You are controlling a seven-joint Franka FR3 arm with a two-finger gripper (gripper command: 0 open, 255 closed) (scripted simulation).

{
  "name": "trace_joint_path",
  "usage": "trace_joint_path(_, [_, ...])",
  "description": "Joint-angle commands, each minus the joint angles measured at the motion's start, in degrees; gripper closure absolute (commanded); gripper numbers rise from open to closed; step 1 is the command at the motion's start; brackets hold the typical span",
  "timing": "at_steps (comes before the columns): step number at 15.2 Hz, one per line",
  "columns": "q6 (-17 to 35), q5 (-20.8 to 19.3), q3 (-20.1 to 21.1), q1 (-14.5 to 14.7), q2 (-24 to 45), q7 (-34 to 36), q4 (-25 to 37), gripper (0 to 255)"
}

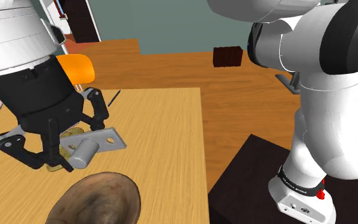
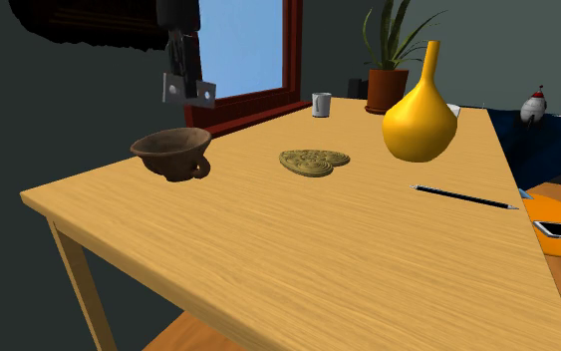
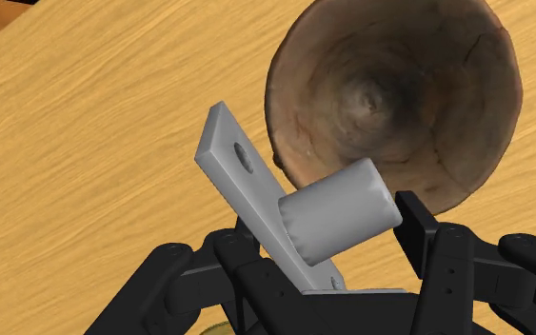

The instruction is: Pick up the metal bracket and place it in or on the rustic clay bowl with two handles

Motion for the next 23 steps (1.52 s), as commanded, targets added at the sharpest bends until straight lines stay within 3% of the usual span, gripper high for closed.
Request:
trace_joint_path(1, [-1.1, -1.7, 0.4, 3.6, 3.0, 3.0, 3.6, 255])
trace_joint_path(3, [-3.1, -3.8, 0.5, 7.8, 6.5, 5.5, 8.8, 255])
trace_joint_path(16, [11.2, -0.1, 1.0, 1.8, 0.6, 5.2, -11.2, 255])
trace_joint_path(23, [11.2, -0.1, 0.9, 1.8, 0.6, 5.2, -11.2, 255])
